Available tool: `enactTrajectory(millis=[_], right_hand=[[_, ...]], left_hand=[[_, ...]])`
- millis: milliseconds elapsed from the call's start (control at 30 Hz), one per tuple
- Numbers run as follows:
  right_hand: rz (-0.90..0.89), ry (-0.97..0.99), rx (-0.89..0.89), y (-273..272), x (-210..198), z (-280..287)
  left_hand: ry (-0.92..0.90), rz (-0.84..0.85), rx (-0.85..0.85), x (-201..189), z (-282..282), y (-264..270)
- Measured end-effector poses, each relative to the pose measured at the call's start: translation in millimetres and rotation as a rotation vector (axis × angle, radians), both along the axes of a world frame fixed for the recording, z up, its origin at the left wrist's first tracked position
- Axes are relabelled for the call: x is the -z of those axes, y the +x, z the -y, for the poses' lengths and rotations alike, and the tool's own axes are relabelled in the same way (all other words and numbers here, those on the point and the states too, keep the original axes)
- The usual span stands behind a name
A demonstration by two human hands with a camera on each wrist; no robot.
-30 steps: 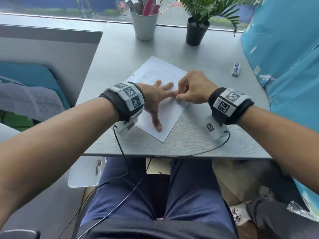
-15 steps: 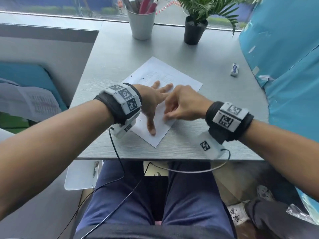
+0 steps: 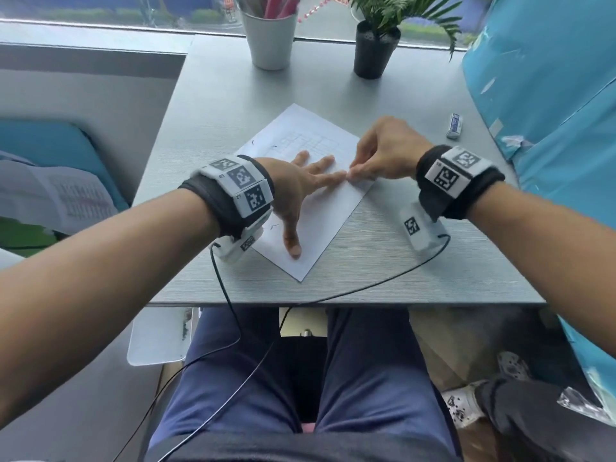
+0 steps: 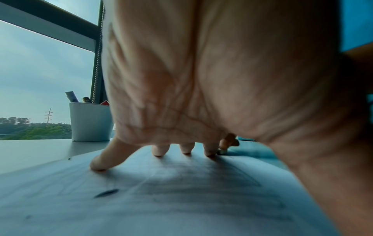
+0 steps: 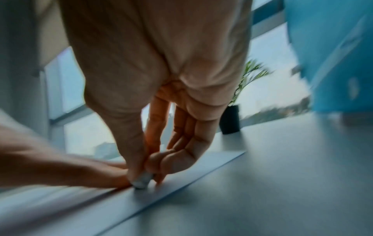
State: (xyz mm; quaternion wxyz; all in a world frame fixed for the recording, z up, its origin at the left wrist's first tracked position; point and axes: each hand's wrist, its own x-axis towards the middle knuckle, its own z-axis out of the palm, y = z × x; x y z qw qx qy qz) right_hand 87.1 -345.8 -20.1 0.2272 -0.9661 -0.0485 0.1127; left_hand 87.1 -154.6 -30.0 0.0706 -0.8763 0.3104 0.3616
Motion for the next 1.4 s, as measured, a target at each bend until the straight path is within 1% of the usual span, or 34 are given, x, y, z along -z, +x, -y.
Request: enactTrajectory(millis=[33,100,167,200,267,333,367,400,467,533,567,600,633,700,767,900,1000,1067,1100,1167,1267,1333,1400], right_hand=[[0.021,-0.009,0.009,0,2,0],[0.028,-0.04,-0.077,-19,5,-17],[-0.041,-0.009,-0.188,-45,7,-36],[-0.072,0.004,-0.207,-47,7,-36],[-0.061,-0.013,-0.144,-28,4,-19],[-0.007,-0.02,0.013,-2,-1,4],[0.017,-0.025,0.063,4,-3,10],[0.039,-0.034,0.059,3,-2,8],[0.025,-0.042,-0.049,-17,1,-13],[-0.039,-0.022,-0.175,-44,6,-35],[-0.061,-0.007,-0.206,-49,8,-38],[-0.057,-0.004,-0.2,-46,9,-36],[-0.026,-0.018,-0.155,-38,9,-28],[0.029,-0.046,-0.023,-14,6,-6],[0.006,-0.01,0.052,-1,5,9],[0.001,-0.005,0.053,-1,6,5],[-0.031,0.013,0.073,1,3,6],[-0.054,0.027,0.076,1,3,7],[-0.056,0.034,0.077,1,4,7],[-0.027,0.025,0.096,-1,5,4],[0.06,-0.037,0.09,-10,5,-12],[0.08,-0.034,0.014,-23,12,-33],[0.063,-0.033,-0.077,-33,15,-44]], left_hand=[[0.004,0.0,0.0,0,0,0],[0.014,0.011,0.014,3,0,2],[0.016,0.015,0.03,4,-1,3],[0.014,0.015,0.035,5,-2,3],[0.005,0.009,0.034,4,-2,3],[-0.008,0.003,0.03,3,-2,3],[-0.01,0.002,0.031,3,-2,3],[-0.011,0.004,0.033,2,-2,3],[0.001,0.011,0.039,4,-3,3],[0.019,0.021,0.051,5,-3,3],[0.023,0.026,0.056,5,-3,3],[0.022,0.026,0.059,5,-3,3],[0.015,0.022,0.059,6,-3,4],[-0.003,0.016,0.061,6,-4,5],[-0.008,0.01,0.073,8,-5,6],[-0.026,0.035,0.072,2,-2,14],[-0.165,0.143,0.038,-1,13,19],[-0.27,0.17,-0.004,0,23,20],[-0.294,0.167,-0.007,2,26,20],[-0.285,0.163,0.011,2,29,22],[-0.206,0.161,0.023,-1,32,22],[-0.163,0.161,0.039,-1,33,22],[-0.173,0.149,0.058,2,31,24]])
